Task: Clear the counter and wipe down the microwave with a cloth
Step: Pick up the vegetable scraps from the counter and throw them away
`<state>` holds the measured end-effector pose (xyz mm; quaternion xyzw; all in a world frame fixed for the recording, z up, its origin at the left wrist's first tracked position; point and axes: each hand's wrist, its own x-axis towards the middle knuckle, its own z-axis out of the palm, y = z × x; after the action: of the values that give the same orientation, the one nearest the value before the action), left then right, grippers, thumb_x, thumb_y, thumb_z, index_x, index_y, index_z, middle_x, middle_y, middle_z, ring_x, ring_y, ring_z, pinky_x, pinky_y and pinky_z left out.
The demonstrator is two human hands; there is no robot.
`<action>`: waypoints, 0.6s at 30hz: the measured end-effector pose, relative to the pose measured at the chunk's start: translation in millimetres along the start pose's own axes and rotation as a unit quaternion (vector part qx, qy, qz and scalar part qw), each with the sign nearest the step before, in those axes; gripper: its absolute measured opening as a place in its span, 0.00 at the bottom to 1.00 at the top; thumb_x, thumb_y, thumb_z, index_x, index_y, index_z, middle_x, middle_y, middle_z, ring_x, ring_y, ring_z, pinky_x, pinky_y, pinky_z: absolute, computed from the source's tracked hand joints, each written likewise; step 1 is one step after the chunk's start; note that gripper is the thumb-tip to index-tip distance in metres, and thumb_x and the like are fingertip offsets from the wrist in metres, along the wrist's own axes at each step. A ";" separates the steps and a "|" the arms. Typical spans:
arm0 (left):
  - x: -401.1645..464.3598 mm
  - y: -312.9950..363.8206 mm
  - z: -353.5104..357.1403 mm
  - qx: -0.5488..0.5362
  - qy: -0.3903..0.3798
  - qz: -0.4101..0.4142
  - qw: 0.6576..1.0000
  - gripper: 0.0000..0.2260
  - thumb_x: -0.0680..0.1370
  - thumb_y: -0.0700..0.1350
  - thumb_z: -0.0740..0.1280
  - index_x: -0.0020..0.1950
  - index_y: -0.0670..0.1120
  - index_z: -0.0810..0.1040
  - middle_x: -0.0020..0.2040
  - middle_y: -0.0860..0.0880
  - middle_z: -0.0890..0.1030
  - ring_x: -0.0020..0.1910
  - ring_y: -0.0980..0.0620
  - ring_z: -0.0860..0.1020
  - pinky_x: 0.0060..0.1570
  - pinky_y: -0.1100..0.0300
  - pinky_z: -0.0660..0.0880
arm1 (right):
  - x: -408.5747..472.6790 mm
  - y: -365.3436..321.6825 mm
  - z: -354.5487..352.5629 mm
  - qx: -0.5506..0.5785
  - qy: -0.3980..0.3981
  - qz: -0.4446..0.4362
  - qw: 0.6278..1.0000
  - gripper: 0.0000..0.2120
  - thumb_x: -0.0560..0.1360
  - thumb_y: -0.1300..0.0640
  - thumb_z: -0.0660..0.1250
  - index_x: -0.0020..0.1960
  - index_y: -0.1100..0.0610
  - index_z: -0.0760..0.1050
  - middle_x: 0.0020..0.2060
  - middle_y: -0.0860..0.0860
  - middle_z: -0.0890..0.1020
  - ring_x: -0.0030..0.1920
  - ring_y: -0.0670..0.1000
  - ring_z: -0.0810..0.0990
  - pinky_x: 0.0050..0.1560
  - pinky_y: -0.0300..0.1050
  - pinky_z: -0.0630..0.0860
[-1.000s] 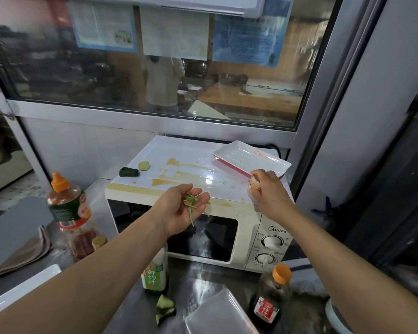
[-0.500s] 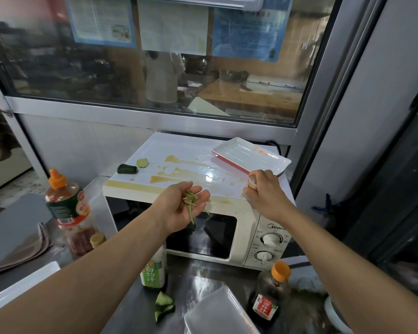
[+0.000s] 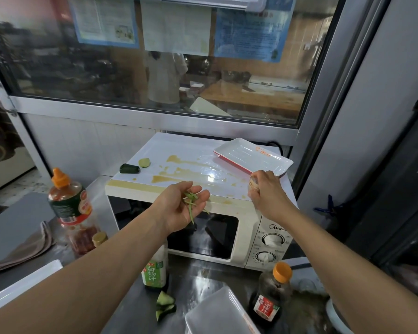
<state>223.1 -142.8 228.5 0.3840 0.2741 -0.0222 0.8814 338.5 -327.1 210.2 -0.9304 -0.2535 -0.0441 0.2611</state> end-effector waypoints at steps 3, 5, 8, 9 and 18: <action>-1.0 1.5 -1.8 -0.001 0.002 0.004 1.000 0.11 0.81 0.43 0.59 0.42 0.40 0.74 0.32 0.43 0.82 0.28 0.51 0.82 0.29 0.61 0.79 | -0.6 -4.2 -1.1 0.001 0.003 -0.007 1.000 0.12 0.77 0.62 0.60 0.60 0.59 0.67 0.57 0.55 0.69 0.58 0.54 0.66 0.58 0.48 0.69; -1.9 3.0 -2.7 -0.003 0.004 0.007 1.000 0.11 0.81 0.43 0.59 0.41 0.40 0.74 0.31 0.43 0.82 0.28 0.51 0.82 0.28 0.61 0.79 | 0.1 -7.8 -2.0 0.000 0.004 -0.016 1.000 0.13 0.77 0.62 0.60 0.61 0.59 0.67 0.57 0.55 0.69 0.58 0.55 0.66 0.58 0.47 0.68; -4.6 5.5 -5.0 -0.009 0.011 0.013 1.000 0.11 0.81 0.43 0.59 0.41 0.40 0.74 0.31 0.43 0.82 0.28 0.51 0.82 0.28 0.61 0.79 | 2.5 -14.5 -2.7 -0.003 0.003 -0.026 1.000 0.13 0.77 0.62 0.60 0.61 0.59 0.67 0.57 0.56 0.68 0.58 0.55 0.66 0.58 0.47 0.68; -5.6 6.5 -6.0 -0.011 0.012 0.015 1.000 0.11 0.81 0.43 0.59 0.41 0.40 0.74 0.31 0.43 0.82 0.28 0.51 0.82 0.28 0.61 0.79 | 3.1 -17.1 -2.8 -0.002 0.002 -0.028 1.000 0.13 0.77 0.62 0.60 0.61 0.59 0.66 0.57 0.55 0.68 0.58 0.55 0.66 0.58 0.47 0.68; -19.8 12.9 -17.9 -0.021 0.032 0.035 0.999 0.11 0.81 0.44 0.59 0.42 0.40 0.74 0.38 0.44 0.80 0.28 0.52 0.82 0.28 0.62 0.79 | 2.7 -43.8 -0.4 0.003 -0.002 -0.066 0.998 0.12 0.78 0.61 0.59 0.61 0.59 0.67 0.57 0.55 0.69 0.57 0.55 0.67 0.54 0.43 0.65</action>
<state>201.1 -124.8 237.1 0.3756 0.2887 0.0267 0.8803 319.1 -293.9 231.5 -0.9108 -0.3154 -0.0583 0.2599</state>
